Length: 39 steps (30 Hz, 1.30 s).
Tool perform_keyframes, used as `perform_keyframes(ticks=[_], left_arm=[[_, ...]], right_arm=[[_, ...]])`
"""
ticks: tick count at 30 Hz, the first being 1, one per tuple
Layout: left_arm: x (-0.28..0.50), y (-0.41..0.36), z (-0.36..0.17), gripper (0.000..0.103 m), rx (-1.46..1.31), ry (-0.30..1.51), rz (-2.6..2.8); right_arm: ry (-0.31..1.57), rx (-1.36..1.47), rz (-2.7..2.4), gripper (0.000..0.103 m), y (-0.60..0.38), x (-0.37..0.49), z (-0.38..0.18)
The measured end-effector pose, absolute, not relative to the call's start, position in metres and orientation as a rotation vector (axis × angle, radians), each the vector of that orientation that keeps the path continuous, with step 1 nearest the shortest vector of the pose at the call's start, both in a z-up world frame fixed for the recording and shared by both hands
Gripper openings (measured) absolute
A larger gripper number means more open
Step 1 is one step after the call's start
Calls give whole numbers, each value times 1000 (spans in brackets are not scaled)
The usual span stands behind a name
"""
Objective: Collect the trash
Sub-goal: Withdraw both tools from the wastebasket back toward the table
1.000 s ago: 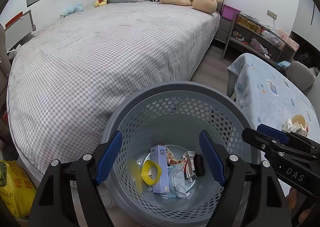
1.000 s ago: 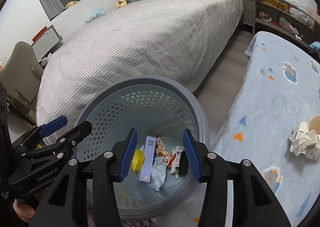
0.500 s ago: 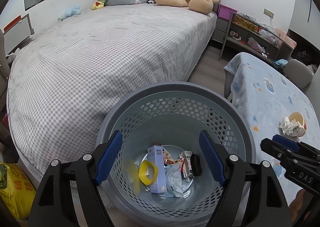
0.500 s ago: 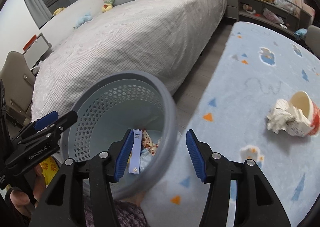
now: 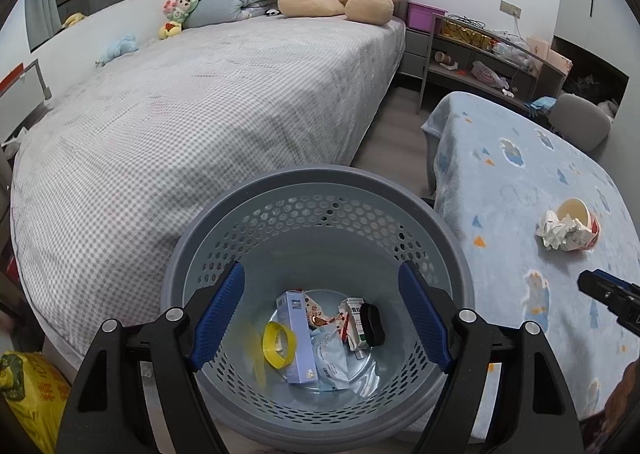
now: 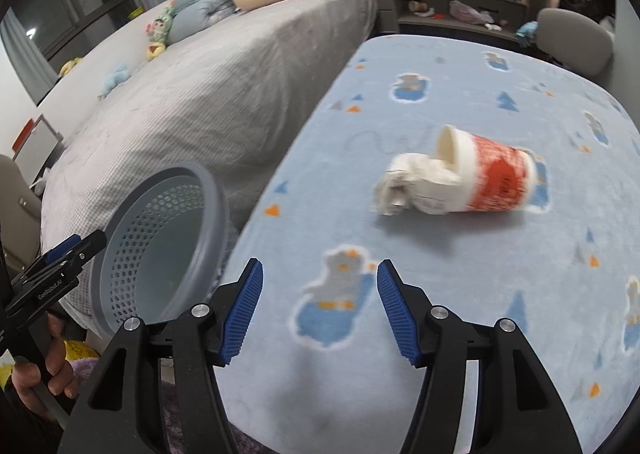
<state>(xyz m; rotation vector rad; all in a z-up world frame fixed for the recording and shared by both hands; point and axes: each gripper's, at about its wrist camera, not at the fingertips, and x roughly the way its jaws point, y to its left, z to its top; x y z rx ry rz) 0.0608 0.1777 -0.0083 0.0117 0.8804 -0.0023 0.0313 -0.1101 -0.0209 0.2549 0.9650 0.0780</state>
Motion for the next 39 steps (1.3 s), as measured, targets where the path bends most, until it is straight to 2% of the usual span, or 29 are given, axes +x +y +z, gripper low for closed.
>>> perform_keyframes(ticks=[21, 39], left_arm=[[62, 47, 7, 76, 46, 865, -193], [85, -9, -7, 76, 59, 896, -203]], right_arm=[[950, 341, -72, 60, -229, 5, -25], [1014, 308, 39, 61, -277, 41, -39]])
